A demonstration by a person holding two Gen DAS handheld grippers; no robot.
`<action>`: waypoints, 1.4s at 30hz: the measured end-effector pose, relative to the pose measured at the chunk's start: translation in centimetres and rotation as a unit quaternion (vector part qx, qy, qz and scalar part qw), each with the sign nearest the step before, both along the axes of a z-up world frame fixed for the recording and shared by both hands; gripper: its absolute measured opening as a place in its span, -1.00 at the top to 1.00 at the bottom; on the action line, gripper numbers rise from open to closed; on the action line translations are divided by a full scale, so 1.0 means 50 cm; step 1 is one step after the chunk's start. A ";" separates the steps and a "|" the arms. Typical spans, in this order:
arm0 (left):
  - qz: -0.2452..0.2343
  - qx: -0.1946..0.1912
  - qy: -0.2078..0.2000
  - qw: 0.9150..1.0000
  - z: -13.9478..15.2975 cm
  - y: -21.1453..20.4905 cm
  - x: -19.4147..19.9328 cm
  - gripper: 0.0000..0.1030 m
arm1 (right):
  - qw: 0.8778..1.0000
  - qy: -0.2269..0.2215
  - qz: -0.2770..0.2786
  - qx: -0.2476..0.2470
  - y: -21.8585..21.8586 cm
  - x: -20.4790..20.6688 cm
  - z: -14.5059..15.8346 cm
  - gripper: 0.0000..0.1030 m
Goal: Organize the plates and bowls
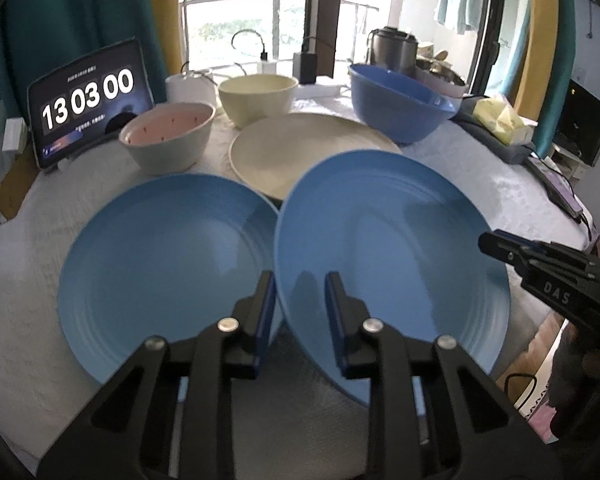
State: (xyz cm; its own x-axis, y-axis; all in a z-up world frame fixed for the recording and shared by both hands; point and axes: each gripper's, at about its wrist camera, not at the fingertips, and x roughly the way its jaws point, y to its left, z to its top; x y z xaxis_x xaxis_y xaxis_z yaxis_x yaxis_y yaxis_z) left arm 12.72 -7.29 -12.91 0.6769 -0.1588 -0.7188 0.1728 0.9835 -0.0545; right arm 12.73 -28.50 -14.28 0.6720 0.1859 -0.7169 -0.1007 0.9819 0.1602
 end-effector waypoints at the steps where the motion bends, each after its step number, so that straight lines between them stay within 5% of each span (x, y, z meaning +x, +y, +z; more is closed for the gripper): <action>1: -0.002 0.000 -0.006 1.000 0.005 0.000 -0.002 0.49 | 1.000 -0.001 -0.002 -0.001 0.000 -0.001 0.002 0.63; 42: 0.102 -0.045 -0.051 0.992 0.034 0.224 -0.028 0.49 | 0.996 -0.038 0.073 -0.023 0.202 0.035 0.073 0.63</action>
